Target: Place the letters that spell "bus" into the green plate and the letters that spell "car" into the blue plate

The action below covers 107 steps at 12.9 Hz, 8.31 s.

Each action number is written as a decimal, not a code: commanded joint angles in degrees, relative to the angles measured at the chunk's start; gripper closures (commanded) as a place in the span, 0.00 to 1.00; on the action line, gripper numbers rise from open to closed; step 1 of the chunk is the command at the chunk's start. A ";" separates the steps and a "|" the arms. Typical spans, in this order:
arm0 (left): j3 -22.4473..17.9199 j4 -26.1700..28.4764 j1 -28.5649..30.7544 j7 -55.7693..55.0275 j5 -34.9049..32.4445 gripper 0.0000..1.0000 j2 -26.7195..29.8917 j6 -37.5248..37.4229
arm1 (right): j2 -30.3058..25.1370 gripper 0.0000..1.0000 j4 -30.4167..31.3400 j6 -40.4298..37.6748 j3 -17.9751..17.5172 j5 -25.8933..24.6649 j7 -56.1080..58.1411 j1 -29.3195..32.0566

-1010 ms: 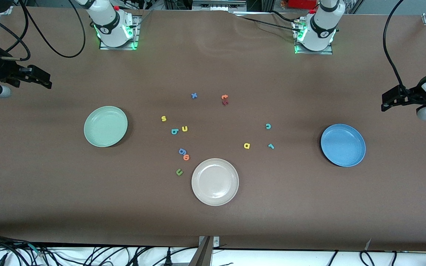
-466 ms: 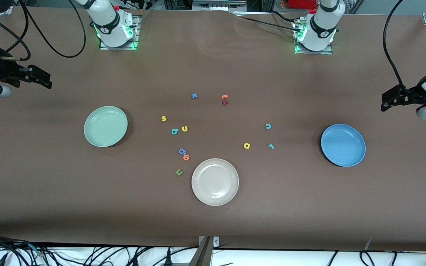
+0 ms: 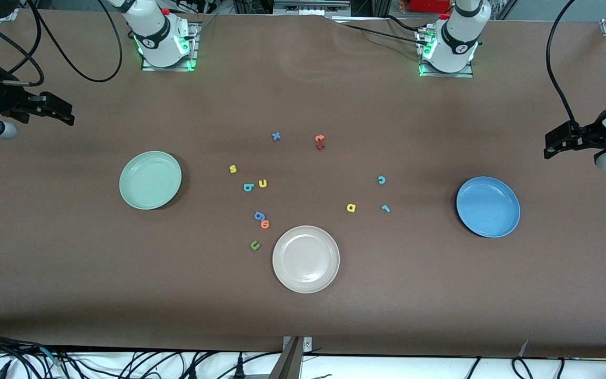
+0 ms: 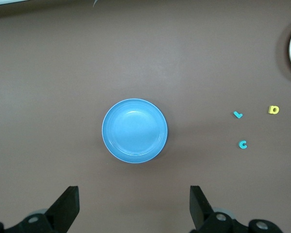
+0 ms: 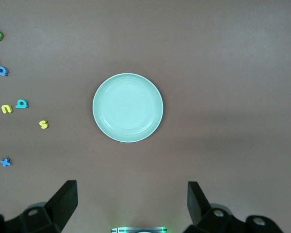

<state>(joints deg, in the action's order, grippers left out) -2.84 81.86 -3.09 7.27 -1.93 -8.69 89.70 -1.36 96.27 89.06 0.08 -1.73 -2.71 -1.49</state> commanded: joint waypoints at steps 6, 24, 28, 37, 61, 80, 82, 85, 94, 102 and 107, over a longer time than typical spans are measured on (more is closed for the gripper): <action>1.26 5.05 0.63 -0.06 1.05 0.00 3.15 3.55 | 0.22 0.00 -1.35 -1.34 0.01 0.41 -0.10 0.09; 1.17 4.89 0.45 -0.06 0.96 0.00 3.68 3.64 | 0.05 0.00 -1.35 -2.75 0.01 0.41 -0.10 0.09; 1.08 4.89 0.45 -0.06 0.96 0.00 3.68 3.64 | 0.13 0.00 -1.35 -2.75 0.01 0.41 -0.19 0.09; 1.08 4.80 0.45 -0.06 0.96 0.00 3.86 3.73 | 0.13 0.00 -1.35 -2.84 0.01 0.41 -0.19 0.09; 0.99 4.62 0.36 -0.06 0.96 0.00 3.86 3.64 | 0.04 0.00 -1.35 -2.92 0.01 0.41 -0.45 0.09; 0.99 4.62 0.36 -0.06 0.96 0.00 3.86 3.65 | 0.04 0.00 -1.35 -2.92 0.01 0.41 -0.45 0.09; 0.99 4.62 0.36 -0.06 0.96 0.00 3.85 3.65 | 0.13 0.00 -1.35 -2.92 0.01 0.41 -0.45 0.09; 0.99 4.62 0.36 -0.06 0.96 0.00 3.77 3.64 | 0.04 0.00 -1.26 -2.92 0.01 0.41 -0.45 0.09; 0.99 4.62 0.36 -0.06 0.96 0.00 3.77 3.64 | 0.04 0.00 -1.26 -3.01 0.01 0.41 -0.45 0.09; 0.99 4.62 0.36 -0.06 0.96 0.00 3.85 3.64 | 0.04 0.00 -1.35 -2.75 -1.83 0.24 -4.29 -0.26; 2.48 6.90 0.19 -0.06 1.75 0.00 3.77 3.12 | 2.93 0.00 -0.12 -3.01 -8.86 0.32 -13.28 -0.35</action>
<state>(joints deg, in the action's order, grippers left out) -1.67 85.96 -3.07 7.27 -1.93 -6.18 92.42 -0.54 96.53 86.74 -8.11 -1.72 -14.24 -2.00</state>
